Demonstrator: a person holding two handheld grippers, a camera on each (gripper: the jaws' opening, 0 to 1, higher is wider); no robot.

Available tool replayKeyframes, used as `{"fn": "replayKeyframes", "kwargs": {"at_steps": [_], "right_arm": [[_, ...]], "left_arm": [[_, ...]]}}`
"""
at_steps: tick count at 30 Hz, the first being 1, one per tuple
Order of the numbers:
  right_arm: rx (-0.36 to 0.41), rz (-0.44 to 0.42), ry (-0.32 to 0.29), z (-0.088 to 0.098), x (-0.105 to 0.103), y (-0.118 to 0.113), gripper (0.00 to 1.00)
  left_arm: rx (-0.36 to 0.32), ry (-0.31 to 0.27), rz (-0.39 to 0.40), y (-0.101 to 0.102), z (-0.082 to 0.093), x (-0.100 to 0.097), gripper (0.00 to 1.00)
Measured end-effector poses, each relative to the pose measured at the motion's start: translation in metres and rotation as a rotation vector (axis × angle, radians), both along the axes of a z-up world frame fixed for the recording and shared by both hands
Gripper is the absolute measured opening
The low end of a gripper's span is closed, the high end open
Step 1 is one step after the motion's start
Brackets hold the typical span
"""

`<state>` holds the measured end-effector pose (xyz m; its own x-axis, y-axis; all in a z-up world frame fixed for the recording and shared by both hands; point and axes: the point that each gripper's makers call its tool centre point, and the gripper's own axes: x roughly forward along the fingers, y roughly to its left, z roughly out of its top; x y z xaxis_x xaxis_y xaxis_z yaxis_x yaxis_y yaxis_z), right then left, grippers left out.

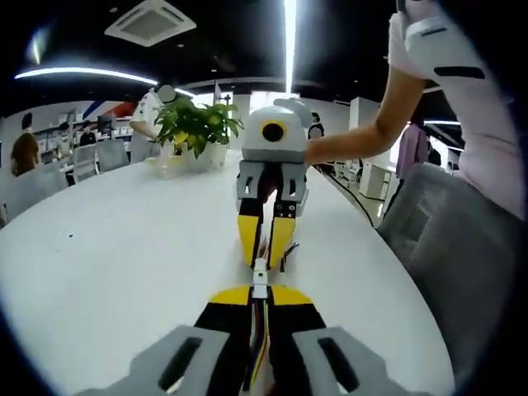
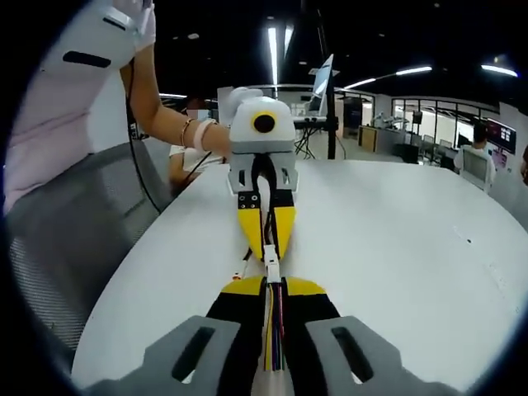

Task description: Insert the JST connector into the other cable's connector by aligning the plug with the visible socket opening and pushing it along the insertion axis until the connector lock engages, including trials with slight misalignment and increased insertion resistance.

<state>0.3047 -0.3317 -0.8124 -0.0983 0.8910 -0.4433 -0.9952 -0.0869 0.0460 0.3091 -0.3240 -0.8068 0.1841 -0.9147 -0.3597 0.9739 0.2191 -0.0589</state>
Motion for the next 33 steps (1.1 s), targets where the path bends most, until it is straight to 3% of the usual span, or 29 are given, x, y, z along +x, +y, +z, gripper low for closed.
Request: {"fn": "replayKeyframes", "kwargs": {"at_steps": [11,33], "right_arm": [[-0.056,0.017,-0.028,-0.0001,-0.0016,0.0027,0.03],[-0.069,0.063,-0.05,0.0079,-0.0045,0.003,0.02]], "left_arm": [[0.006,-0.007,-0.012,-0.0016,0.0008,0.0001,0.0],[0.005,-0.036,-0.051,-0.0051,0.0096,-0.0033,0.0]]}}
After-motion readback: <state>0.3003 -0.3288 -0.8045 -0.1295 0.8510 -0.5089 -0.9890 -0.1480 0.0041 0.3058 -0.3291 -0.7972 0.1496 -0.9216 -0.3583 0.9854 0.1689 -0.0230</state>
